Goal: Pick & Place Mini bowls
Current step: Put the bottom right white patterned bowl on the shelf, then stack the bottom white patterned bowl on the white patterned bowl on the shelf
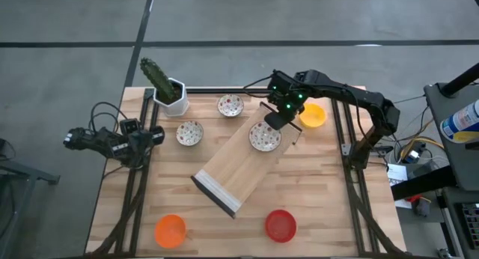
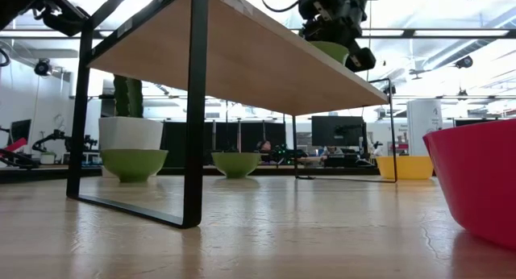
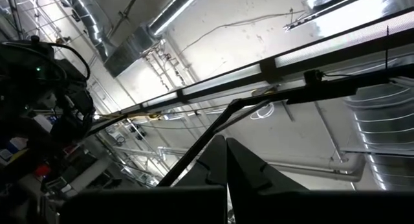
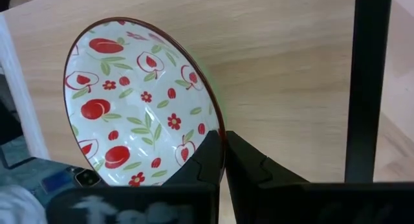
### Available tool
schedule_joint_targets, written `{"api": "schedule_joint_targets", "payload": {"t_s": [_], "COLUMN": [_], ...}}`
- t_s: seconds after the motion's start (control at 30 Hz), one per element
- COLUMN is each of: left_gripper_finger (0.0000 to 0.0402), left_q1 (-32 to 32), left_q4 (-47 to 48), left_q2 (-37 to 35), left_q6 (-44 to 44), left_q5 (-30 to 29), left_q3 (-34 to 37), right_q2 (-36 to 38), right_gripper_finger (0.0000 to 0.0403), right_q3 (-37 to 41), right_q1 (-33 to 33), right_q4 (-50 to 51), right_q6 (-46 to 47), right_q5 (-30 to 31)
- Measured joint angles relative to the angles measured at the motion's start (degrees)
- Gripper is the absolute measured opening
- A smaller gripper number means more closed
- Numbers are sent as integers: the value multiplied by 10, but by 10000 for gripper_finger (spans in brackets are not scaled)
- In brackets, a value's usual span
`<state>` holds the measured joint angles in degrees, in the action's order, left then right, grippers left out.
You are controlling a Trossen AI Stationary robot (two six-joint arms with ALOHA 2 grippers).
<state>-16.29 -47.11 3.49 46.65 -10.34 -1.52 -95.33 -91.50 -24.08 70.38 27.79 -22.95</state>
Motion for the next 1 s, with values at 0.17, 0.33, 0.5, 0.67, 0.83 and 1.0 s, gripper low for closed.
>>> {"api": "schedule_joint_targets", "payload": {"t_s": [0.17, 0.33, 0.5, 0.67, 0.83, 1.0], "left_gripper_finger": [0, 0, 9, 57, 118, 151], "left_q1": [0, 0, 0, 0, 0, 0], "left_q4": [0, 3, 40, 91, 118, 271], "left_q2": [0, 0, 0, 1, 1, 2], "left_q6": [2, 4, 27, 64, 71, 55], "left_q5": [-8, -32, -66, -85, -118, -158], "left_q3": [0, 0, 0, 0, 0, -37], "right_q2": [1, 3, 14, 28, 57, 79], "right_gripper_finger": [36, 81, 120, 147, 158, 157], "right_q3": [0, 0, 0, -21, -76, -129], "right_q1": [-2, -2, -3, -5, -5, -1], "right_q4": [-8, -7, -8, -4, -3, -8], "right_q6": [-6, -8, -10, -23, -40, -25], "right_q5": [7, 8, 7, 5, 3, 39]}}
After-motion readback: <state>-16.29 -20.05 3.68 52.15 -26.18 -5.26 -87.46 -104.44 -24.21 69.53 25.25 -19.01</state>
